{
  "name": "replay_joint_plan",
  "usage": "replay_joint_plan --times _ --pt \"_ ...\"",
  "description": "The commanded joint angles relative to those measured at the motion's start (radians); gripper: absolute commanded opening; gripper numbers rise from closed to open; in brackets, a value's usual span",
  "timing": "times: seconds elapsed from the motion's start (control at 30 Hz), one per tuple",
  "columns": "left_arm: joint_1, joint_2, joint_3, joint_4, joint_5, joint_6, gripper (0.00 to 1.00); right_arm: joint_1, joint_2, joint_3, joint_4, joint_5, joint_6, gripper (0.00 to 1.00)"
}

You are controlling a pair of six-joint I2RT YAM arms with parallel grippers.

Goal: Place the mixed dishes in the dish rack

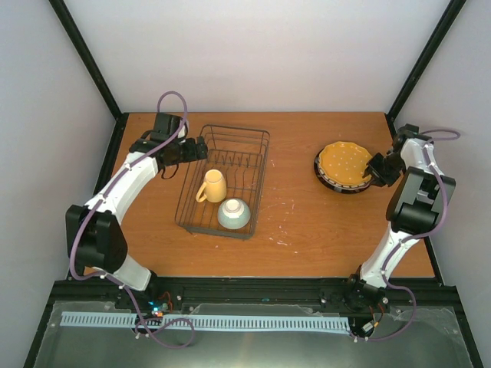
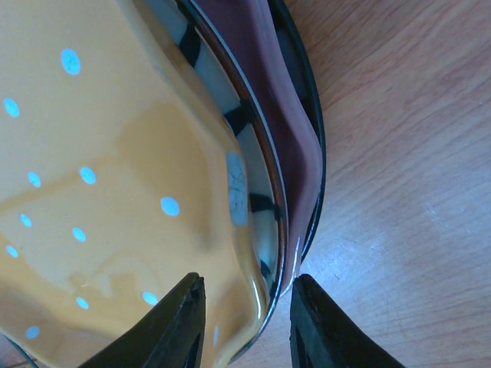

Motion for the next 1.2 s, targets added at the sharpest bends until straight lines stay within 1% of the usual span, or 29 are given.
replay_joint_plan --times 0.0,0.13,0.23,0.37,0.43,0.53,0.57,1.0,1.17 --pt "0.005 0.013 0.008 0.019 -0.01 0.005 1.0 0.017 0.026 -0.007 0.021 0.005 0.02 0.31" --pt "0.005 0.018 0.01 0.02 -0.012 0.006 1.0 0.027 0.043 -0.001 0.029 -0.003 0.026 0.28" --pt "0.005 0.021 0.01 0.019 -0.013 0.005 1.0 0.034 0.056 0.005 0.031 -0.004 0.027 0.24" --pt "0.004 0.028 0.012 0.023 -0.014 0.009 1.0 0.041 0.071 0.014 0.034 -0.011 0.028 0.14" --pt "0.005 0.035 0.016 0.023 -0.015 0.012 1.0 0.045 0.076 0.023 0.031 -0.02 0.027 0.12" --pt "0.005 0.048 0.027 0.023 -0.014 0.017 1.0 0.049 0.082 0.035 0.025 -0.025 0.024 0.04" --pt "0.005 0.052 0.03 0.024 -0.012 0.018 1.0 0.049 0.083 0.036 0.023 -0.026 0.023 0.03" --pt "0.005 0.087 0.08 0.036 0.032 0.026 0.99 0.049 0.05 0.07 -0.026 -0.089 -0.014 0.03" --pt "0.003 0.082 0.103 0.039 0.049 0.021 0.98 0.049 0.037 0.081 -0.053 -0.141 -0.04 0.03"
